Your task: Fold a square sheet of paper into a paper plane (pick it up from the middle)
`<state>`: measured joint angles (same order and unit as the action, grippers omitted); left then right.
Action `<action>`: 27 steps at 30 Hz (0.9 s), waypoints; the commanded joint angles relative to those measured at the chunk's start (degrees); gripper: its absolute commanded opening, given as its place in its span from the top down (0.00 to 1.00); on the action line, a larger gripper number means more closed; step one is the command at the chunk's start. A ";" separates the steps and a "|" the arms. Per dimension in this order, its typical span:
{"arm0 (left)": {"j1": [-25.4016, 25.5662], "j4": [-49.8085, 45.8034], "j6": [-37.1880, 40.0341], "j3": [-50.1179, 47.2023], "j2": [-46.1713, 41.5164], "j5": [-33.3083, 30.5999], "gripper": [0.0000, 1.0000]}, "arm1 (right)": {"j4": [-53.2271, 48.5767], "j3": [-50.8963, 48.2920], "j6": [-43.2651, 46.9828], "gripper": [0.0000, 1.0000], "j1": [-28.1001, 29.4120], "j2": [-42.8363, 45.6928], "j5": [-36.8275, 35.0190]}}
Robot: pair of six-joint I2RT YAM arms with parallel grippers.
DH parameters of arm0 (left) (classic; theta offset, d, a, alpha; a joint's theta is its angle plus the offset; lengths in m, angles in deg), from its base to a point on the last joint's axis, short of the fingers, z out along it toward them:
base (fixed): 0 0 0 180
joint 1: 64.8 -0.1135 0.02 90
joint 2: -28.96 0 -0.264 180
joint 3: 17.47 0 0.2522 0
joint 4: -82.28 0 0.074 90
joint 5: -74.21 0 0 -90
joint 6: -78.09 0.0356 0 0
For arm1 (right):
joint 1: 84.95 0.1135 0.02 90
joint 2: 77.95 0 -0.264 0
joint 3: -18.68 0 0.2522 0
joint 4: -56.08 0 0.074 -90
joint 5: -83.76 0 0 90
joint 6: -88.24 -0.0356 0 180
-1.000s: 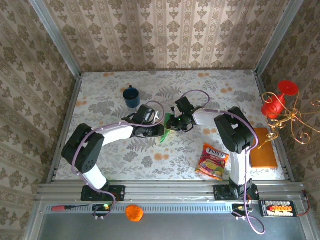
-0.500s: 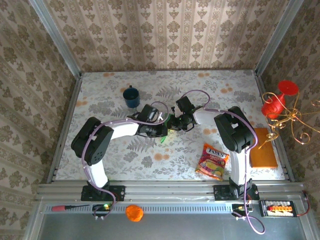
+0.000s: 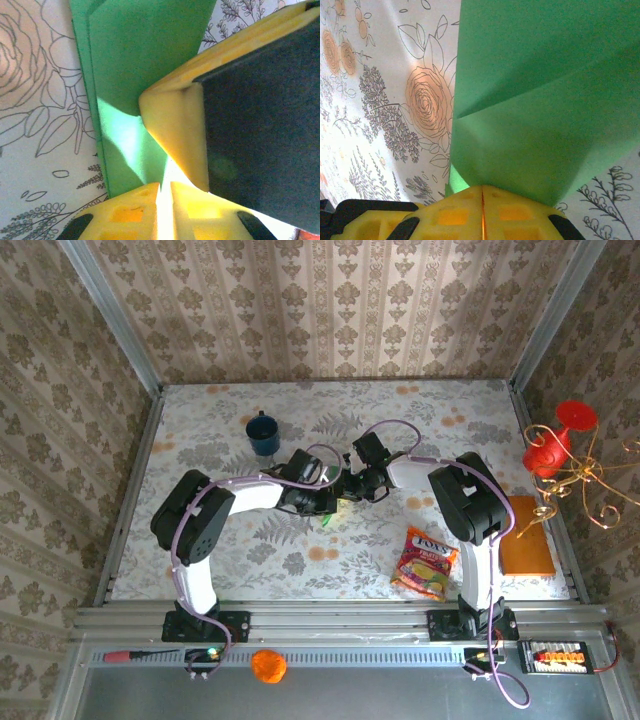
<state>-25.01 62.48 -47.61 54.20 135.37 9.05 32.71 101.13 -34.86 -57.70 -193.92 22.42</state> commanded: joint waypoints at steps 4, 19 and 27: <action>1.38 -3.19 0.55 -0.79 0.43 0.14 0.86 | -5.07 -1.21 -1.23 0.91 -0.44 -4.61 -5.50; 2.87 -4.03 -1.04 -3.60 -2.79 0.29 0.86 | -5.59 -0.74 -2.74 0.92 -0.70 -5.54 -6.52; 3.45 -4.15 -1.61 -4.15 -2.87 0.30 0.87 | -5.57 -0.65 -2.67 0.92 -0.70 -5.54 -6.52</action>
<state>-22.78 63.18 -48.14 52.12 133.78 7.31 31.88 101.85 -36.70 -58.07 -194.37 22.79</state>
